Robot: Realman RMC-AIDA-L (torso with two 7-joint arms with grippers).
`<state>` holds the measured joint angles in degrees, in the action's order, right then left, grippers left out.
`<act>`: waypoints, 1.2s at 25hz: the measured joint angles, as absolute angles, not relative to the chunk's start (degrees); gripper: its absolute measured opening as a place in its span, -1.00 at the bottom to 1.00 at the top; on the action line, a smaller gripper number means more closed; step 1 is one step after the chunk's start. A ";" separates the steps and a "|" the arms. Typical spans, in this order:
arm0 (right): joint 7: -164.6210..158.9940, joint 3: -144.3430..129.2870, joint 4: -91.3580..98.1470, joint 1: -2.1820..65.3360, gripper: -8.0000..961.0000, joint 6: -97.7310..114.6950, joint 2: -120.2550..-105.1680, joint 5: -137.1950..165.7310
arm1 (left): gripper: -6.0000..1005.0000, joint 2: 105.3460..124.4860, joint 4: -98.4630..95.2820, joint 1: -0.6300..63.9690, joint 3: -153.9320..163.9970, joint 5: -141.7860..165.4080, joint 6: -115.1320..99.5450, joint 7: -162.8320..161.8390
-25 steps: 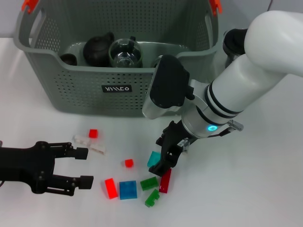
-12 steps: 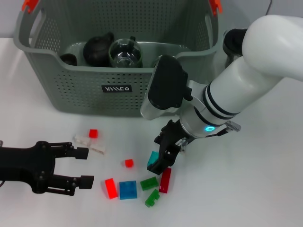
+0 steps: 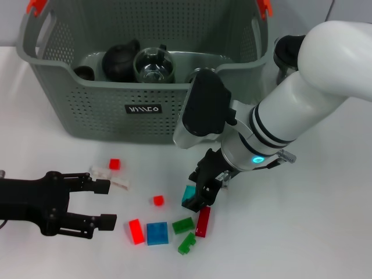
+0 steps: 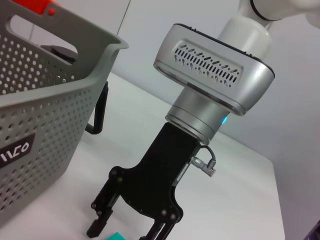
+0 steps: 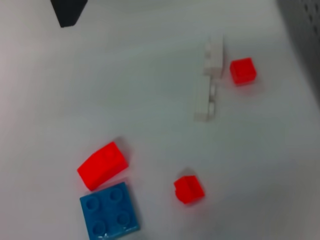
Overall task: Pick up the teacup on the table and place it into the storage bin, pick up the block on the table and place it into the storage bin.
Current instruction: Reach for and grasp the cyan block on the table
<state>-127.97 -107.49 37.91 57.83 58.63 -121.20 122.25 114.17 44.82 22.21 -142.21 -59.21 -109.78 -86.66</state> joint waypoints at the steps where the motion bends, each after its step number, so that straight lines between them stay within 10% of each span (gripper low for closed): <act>1: -127.97 -107.60 37.92 57.83 0.48 58.66 -121.21 122.25 | 0.75 114.17 44.82 22.22 -142.21 -59.20 -109.78 -86.66; 30: -128.09 -108.25 37.97 58.10 0.15 59.45 -121.38 122.25 | 0.75 113.99 44.83 22.50 -142.21 -59.15 -109.78 -86.72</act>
